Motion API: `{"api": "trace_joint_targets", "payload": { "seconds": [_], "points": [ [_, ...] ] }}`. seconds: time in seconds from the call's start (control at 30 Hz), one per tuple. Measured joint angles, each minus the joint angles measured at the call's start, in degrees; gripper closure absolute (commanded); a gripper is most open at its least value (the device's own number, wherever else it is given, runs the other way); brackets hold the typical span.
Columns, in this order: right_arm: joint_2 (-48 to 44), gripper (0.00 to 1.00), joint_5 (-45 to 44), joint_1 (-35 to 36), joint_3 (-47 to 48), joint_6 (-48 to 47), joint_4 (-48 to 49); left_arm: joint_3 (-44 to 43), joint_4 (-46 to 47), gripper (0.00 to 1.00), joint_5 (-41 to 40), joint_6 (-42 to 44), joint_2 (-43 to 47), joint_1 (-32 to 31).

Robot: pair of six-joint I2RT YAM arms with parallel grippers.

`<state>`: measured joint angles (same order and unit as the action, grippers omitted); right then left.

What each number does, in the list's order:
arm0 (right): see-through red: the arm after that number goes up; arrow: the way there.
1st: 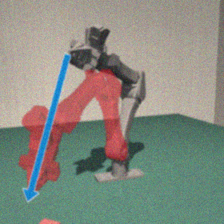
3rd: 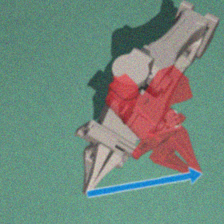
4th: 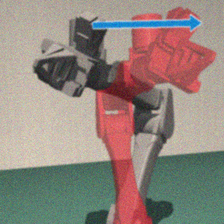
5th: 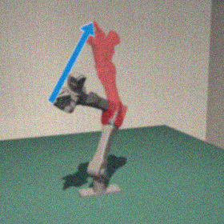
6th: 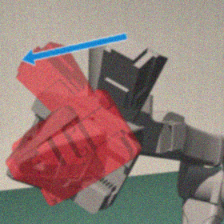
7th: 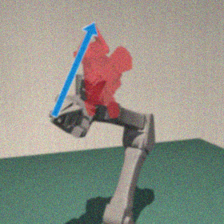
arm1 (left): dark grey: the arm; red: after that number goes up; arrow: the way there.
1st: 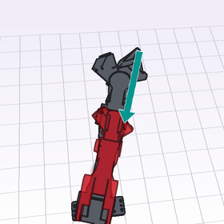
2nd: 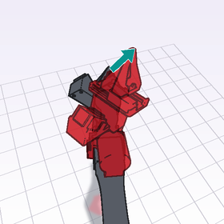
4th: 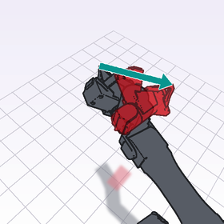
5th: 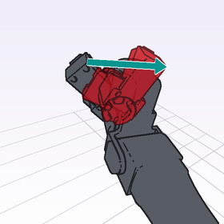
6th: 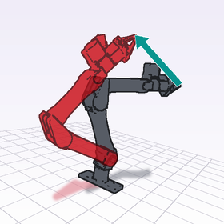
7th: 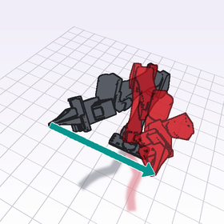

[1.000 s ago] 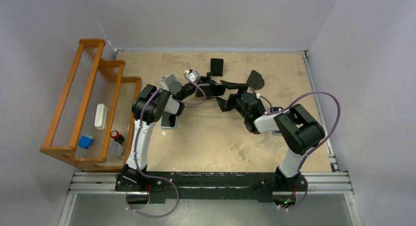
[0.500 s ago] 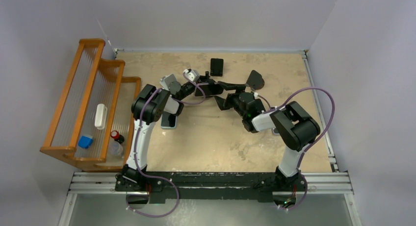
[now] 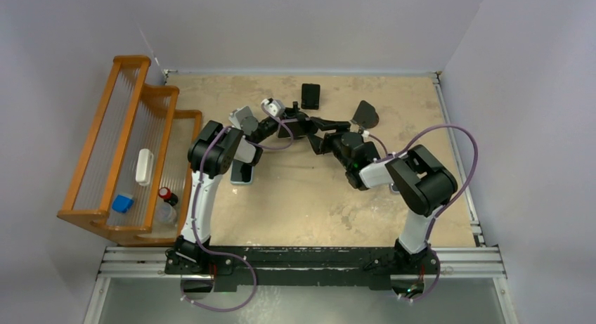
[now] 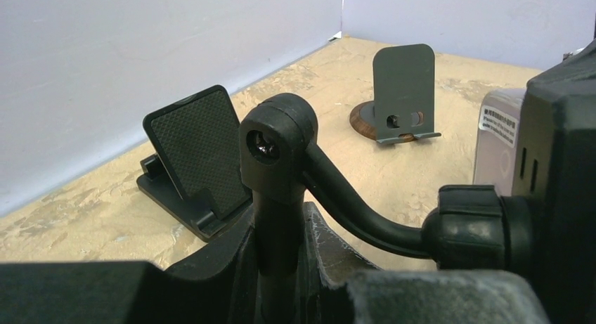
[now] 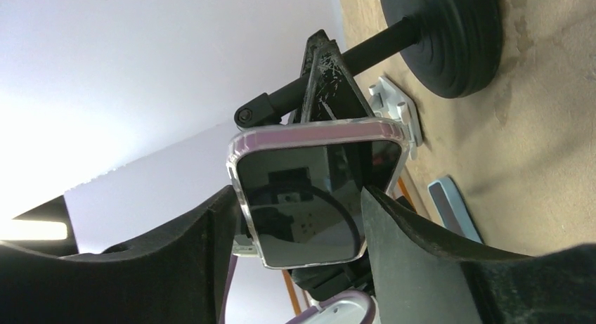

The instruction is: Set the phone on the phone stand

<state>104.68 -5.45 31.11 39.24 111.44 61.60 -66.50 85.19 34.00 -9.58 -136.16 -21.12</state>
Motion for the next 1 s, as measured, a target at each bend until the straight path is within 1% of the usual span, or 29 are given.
{"api": "trace_joint_targets", "payload": {
  "seconds": [0.03,0.1,0.13,0.17,0.63,0.77,1.0],
  "points": [
    [-0.24,0.24,-0.20,0.02,0.07,-0.61,-0.28,0.00,0.02,1.00,0.00,0.07,0.00,0.02],
    [-0.72,0.09,-0.66,0.02,0.31,-1.77,-1.18,0.00,0.00,1.00,-0.11,0.20,0.00,0.04],
    [-0.83,0.03,-0.63,0.04,0.57,-2.45,-1.70,0.00,0.00,1.00,-0.13,0.20,0.00,0.04],
    [-0.83,0.02,-0.59,0.07,0.92,-2.93,-2.23,0.00,0.00,1.00,-0.11,0.22,0.00,0.04],
    [-3.58,0.01,0.74,0.11,5.75,-8.50,-13.97,0.00,0.04,1.00,-0.15,0.26,0.00,0.15],
    [-6.40,0.01,0.52,0.11,7.30,-10.69,-20.02,0.00,0.07,1.00,0.26,0.24,-0.02,0.13],
    [-10.19,0.01,0.17,0.09,7.41,-13.40,-24.81,0.00,0.15,1.00,1.77,0.22,-0.02,-0.35]
  ]
}}
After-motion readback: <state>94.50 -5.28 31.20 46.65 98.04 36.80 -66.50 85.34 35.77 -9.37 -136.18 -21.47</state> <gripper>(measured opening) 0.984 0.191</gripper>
